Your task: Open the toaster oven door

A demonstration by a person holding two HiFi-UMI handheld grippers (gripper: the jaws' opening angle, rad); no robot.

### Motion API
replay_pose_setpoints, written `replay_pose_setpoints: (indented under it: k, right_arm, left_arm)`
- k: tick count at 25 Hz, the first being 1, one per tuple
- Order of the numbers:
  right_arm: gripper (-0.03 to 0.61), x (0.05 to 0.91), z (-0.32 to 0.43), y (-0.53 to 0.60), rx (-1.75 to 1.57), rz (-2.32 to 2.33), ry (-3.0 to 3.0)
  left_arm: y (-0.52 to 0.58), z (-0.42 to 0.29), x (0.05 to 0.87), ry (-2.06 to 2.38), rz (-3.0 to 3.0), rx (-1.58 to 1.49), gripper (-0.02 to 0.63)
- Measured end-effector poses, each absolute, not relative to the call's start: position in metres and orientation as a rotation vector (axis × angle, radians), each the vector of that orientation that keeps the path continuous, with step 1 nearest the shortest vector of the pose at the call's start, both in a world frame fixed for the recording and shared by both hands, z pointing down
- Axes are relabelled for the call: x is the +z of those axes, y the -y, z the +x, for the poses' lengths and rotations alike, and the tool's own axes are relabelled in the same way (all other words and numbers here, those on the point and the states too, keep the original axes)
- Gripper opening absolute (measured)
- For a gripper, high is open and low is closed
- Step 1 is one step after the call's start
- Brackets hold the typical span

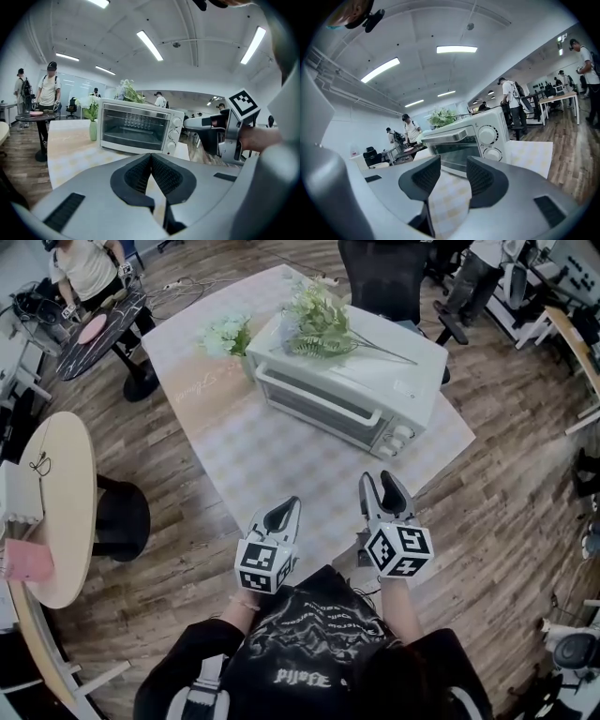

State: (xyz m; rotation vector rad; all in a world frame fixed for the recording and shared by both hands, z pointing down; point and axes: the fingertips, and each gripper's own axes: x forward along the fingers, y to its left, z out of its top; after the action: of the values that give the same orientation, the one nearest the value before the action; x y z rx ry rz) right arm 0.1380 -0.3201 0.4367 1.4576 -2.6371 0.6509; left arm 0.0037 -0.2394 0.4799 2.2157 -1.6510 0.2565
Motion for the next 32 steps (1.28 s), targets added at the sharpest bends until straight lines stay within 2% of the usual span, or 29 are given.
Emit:
replay_pose_setpoints:
  k: [9,12,24,26,32]
  right_arm:
    - [0.160,0.410,0.133,0.388,0.865,1.639,2.618]
    - [0.160,0.410,0.131,0.407,0.841,1.674,2.546]
    - [0.183,0.414,0.114,0.443,1.046,1.728,2.423]
    - [0.156,0.417,0.112,0.446,1.070,1.731,2.402]
    - [0.160,0.418,0.111,0.448,0.989,1.726,2.375]
  left_arm:
    - [0.249,-0.013,0.491,1.634,2.196,0.270,0.020]
    - [0.250,-0.010,0.495,1.610,2.209,0.292,0.020]
    - [0.255,-0.030,0.507,1.613,2.189,0.333,0.020]
    - [0.256,-0.033,0.509,1.614,2.186,0.339,0.020]
    - [0.254,-0.040,0.518,1.601,2.178,0.366,0.020]
